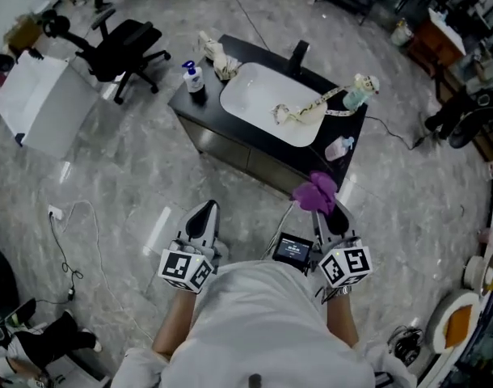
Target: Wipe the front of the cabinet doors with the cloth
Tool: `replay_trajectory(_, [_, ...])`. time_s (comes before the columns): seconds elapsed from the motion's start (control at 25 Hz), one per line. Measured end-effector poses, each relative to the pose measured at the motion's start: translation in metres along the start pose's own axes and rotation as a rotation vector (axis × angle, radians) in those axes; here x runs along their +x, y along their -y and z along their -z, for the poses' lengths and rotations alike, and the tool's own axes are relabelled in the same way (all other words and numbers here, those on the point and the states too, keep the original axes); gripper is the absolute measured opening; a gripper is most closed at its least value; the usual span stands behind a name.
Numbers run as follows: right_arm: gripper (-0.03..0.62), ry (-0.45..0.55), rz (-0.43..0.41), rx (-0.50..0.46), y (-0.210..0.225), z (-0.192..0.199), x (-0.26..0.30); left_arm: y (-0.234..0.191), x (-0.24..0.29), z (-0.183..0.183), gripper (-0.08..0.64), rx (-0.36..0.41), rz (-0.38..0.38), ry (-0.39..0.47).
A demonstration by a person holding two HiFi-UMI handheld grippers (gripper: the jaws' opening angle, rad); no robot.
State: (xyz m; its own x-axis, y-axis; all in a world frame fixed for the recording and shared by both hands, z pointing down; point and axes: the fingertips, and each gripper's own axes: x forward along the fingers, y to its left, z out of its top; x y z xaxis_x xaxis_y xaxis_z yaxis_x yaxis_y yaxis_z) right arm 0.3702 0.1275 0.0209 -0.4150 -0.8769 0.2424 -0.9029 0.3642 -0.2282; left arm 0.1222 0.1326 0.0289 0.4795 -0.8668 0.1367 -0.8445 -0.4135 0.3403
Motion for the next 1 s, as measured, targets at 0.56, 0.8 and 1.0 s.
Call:
replay_trajectory(0.56, [0.138, 0.022, 0.152, -0.006, -0.003, 0.024, -0.016, -0.019, 0.085, 0.001, 0.017, 0.046, 0.410, -0.187])
replay_trajectory(0.8, [0.138, 0.004, 0.116, -0.029, 0.034, 0.050, -0.031, 0.028, 0.080, 0.023, 0.017, 0.010, 0.398, -0.234])
replay_trajectory(1.0, [0.138, -0.023, 0.037, -0.040, 0.057, 0.075, -0.018, 0.049, 0.069, 0.042, 0.017, 0.020, 0.375, -0.238])
